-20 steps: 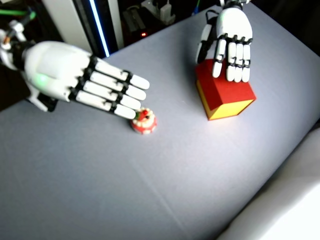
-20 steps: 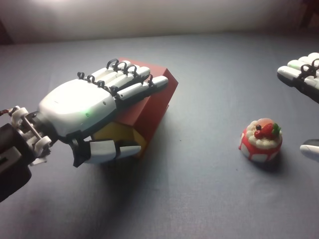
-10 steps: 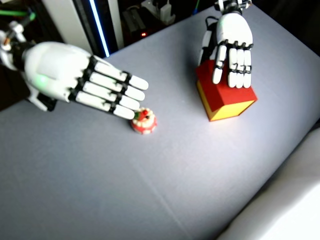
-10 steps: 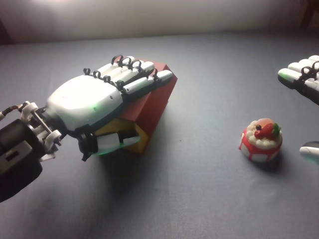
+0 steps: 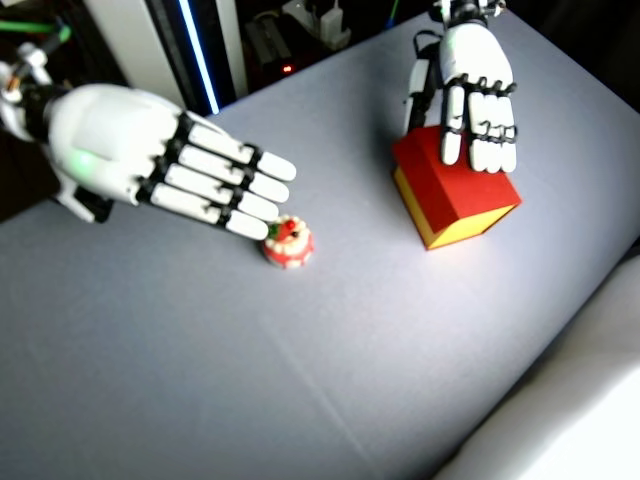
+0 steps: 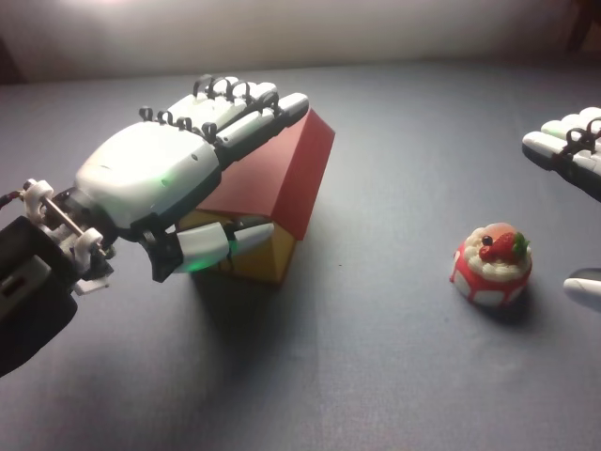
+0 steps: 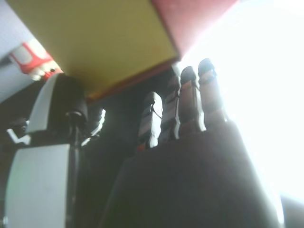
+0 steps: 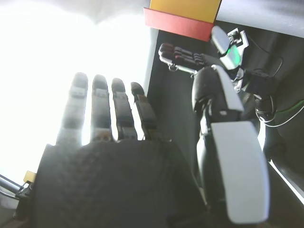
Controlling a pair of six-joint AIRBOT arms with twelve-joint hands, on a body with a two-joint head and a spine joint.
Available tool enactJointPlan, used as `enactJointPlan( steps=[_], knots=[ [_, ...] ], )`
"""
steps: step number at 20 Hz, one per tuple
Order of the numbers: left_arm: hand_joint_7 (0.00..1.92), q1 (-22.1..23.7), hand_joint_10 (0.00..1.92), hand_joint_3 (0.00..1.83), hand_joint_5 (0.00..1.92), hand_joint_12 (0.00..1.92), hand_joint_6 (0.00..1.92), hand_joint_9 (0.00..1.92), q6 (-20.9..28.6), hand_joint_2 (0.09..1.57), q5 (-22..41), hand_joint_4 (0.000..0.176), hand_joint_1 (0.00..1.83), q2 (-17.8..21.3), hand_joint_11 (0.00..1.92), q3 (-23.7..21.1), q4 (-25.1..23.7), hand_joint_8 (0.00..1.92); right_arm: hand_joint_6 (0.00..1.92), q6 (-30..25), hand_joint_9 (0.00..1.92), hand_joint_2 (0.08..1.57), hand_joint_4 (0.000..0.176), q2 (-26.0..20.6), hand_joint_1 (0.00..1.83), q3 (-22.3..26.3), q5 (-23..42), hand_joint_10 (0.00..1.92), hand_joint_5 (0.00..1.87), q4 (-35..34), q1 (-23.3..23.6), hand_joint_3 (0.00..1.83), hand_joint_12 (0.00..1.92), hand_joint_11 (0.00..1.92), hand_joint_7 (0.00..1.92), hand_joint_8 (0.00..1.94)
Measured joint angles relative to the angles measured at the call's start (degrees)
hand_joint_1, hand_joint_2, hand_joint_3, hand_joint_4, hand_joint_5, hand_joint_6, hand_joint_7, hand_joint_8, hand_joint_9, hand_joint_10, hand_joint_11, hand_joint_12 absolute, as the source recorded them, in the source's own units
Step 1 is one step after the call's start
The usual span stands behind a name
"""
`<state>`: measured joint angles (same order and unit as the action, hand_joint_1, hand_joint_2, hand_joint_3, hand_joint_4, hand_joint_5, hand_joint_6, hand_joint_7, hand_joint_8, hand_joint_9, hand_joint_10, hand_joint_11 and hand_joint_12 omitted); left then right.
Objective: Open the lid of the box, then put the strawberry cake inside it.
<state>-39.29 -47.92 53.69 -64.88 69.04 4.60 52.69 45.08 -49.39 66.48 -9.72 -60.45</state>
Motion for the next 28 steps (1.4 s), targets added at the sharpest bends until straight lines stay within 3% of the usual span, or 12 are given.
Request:
enactJointPlan(
  steps=[2,3,4,8,10,12,15,16,19,23,25,28],
  knots=[
    [0.0,-0.3,0.0,0.01,0.0,0.0,0.0,0.0,0.2,1.29,1.7,0.142,0.76,0.0,0.0,0.0,0.6,0.0,0.0,0.0,0.0,1.3,0.0,0.0,0.5,0.0,0.4,0.0,0.0,-0.2,-0.5,0.01,0.0,0.0,0.0,0.0],
    [0.0,-0.3,0.0,0.01,0.0,0.0,0.0,0.0,0.3,1.3,2.3,0.158,0.7,0.0,0.0,0.0,1.1,0.0,0.0,-0.1,0.0,1.3,0.0,0.0,0.5,0.0,0.2,0.0,0.0,-0.3,-0.5,0.01,0.0,0.0,0.0,0.0],
    [0.0,-0.3,0.0,0.02,0.0,0.0,0.0,0.0,0.5,1.33,2.9,0.151,0.59,0.0,0.0,0.0,1.6,0.0,0.0,-0.1,0.0,1.31,0.0,0.0,0.52,0.0,0.1,0.0,0.0,-0.3,-0.5,0.01,0.0,0.0,0.0,0.0],
    [0.0,-1.0,0.0,0.02,0.0,0.0,0.0,0.0,1.9,1.38,5.7,0.175,0.27,0.0,0.0,0.2,2.4,0.0,0.0,-0.1,0.0,1.31,0.0,0.0,0.52,0.0,0.2,0.0,0.0,-0.3,-0.5,0.01,0.0,0.0,0.0,0.0],
    [0.0,-1.1,0.0,0.01,0.0,0.0,0.0,0.0,2.8,1.38,6.9,0.154,0.26,0.0,0.0,0.2,3.2,0.0,0.0,-0.1,0.0,1.31,0.0,0.1,0.52,0.0,0.3,0.0,0.0,-0.4,-0.5,0.01,0.0,0.0,0.0,0.0],
    [0.0,-1.9,0.0,0.01,0.0,0.0,0.0,0.0,3.2,1.39,9.0,0.162,0.23,0.0,0.0,0.2,4.1,0.0,0.0,-0.1,0.0,1.31,0.0,0.2,0.5,0.0,0.3,0.0,0.0,-0.3,-0.5,0.01,0.0,0.0,0.0,0.0],
    [0.0,-2.9,0.0,0.01,0.0,0.0,0.0,0.0,4.0,1.41,10.8,0.11,0.16,0.1,0.0,0.2,6.0,0.0,0.0,-0.1,0.0,1.31,0.0,0.2,0.51,0.0,0.3,0.0,0.0,-0.5,-0.5,0.0,0.0,0.0,0.0,0.0],
    [0.0,-3.1,0.0,0.0,0.0,0.0,0.0,0.0,4.1,1.39,11.2,0.109,0.24,0.2,0.0,0.2,6.6,0.0,0.0,-0.1,0.0,1.31,0.0,0.2,0.52,0.0,0.3,0.0,0.0,-0.6,-0.5,0.0,0.0,0.0,0.0,0.0],
    [0.0,-3.3,0.0,0.0,0.0,0.0,0.0,0.0,4.1,1.33,11.8,0.172,0.37,0.4,0.0,0.2,6.3,0.0,0.0,-0.1,0.0,1.31,0.0,0.2,0.52,0.0,0.3,0.0,0.0,-0.8,-0.5,0.0,0.0,0.0,0.0,0.0],
    [0.0,-4.2,0.0,0.0,0.0,0.0,0.0,0.0,4.7,1.23,11.3,0.176,0.6,0.5,0.0,-0.6,1.9,0.0,0.0,-0.3,0.0,1.31,0.0,0.2,0.49,0.0,0.5,0.0,0.0,-0.8,-0.6,0.0,0.0,0.0,0.0,0.0],
    [0.0,-4.3,0.0,0.0,0.0,0.0,0.0,0.0,4.9,1.1,11.4,0.176,0.73,0.9,0.0,-1.4,0.6,0.0,0.0,-0.3,0.0,1.31,0.0,0.2,0.53,0.0,0.5,0.0,0.0,-0.8,-0.6,0.0,0.0,0.0,0.0,0.0],
    [0.0,-4.0,0.0,0.0,0.0,0.0,0.0,0.0,4.9,1.06,9.8,0.176,0.85,1.1,0.0,-1.3,-0.2,0.0,0.0,-0.3,0.0,1.31,0.0,0.2,0.47,0.0,0.5,0.0,0.0,-0.8,-0.6,0.0,0.0,0.0,0.0,0.0]
  ],
)
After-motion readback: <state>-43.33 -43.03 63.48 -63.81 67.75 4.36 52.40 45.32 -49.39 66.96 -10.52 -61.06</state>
